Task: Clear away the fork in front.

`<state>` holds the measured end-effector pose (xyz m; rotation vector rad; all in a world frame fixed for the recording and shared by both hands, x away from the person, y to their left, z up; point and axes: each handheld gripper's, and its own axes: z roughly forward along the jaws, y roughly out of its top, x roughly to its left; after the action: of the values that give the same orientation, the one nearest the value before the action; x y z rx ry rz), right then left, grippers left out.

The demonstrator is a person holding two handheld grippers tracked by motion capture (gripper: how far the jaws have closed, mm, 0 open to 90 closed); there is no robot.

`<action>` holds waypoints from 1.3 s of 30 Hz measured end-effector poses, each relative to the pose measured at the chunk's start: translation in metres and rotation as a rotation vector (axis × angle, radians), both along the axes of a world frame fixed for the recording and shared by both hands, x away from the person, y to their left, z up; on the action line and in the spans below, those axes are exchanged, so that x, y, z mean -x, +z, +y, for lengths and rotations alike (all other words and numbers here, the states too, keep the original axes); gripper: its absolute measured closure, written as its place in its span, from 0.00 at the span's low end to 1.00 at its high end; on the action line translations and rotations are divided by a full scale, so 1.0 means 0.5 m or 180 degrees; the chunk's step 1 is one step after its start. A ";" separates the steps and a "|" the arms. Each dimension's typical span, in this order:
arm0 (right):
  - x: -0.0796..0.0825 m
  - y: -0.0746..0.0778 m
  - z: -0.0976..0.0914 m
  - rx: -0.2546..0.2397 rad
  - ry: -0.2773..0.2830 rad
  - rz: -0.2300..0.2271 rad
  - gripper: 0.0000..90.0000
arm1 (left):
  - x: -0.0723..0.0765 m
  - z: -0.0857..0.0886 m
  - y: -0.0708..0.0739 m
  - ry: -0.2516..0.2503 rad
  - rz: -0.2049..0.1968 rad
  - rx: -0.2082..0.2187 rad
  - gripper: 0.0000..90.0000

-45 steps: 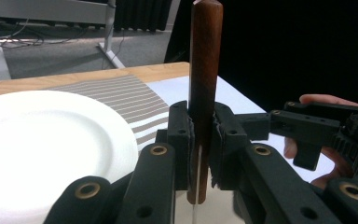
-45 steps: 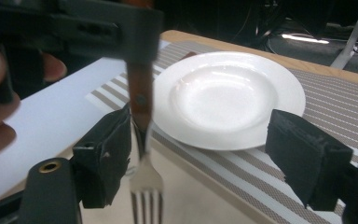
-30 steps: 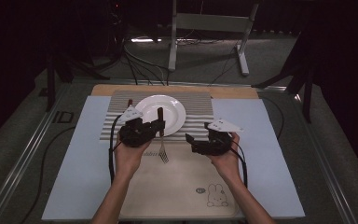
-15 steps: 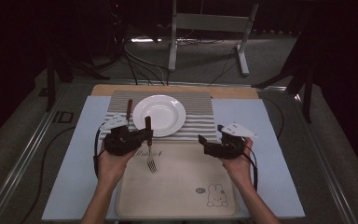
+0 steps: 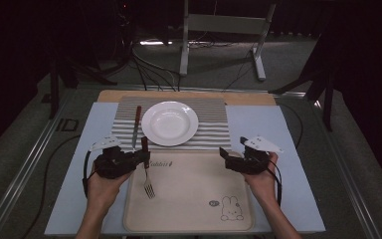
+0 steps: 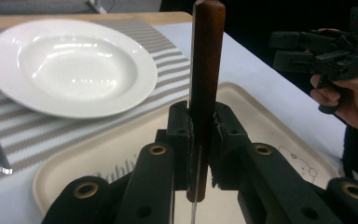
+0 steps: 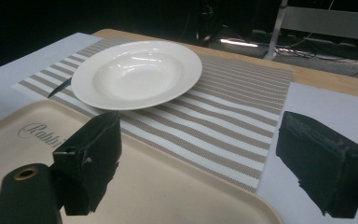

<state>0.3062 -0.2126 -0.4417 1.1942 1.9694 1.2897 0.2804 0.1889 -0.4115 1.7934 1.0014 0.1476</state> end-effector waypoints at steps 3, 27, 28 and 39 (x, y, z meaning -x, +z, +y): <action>0.003 -0.003 -0.003 0.0013 -0.0012 0.0013 0.16 | 0.010 0.018 -0.009 0.0011 0.0109 0.0056 0.89; 0.019 -0.017 -0.043 0.0064 -0.0117 0.0047 0.16 | 0.009 0.019 -0.101 0.0109 0.0325 -0.0180 0.83; 0.020 -0.018 -0.045 0.0065 -0.0121 0.0045 0.16 | 0.011 0.017 -0.106 0.0101 0.0351 -0.0199 0.83; 0.026 -0.021 -0.054 0.0073 -0.0145 0.0051 0.16 | 0.006 0.022 -0.125 0.0034 0.0415 -0.0275 0.81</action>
<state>0.2933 -0.2395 -0.4520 1.2349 1.9516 1.2354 0.2776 0.1999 -0.4742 1.8960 1.1116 0.0824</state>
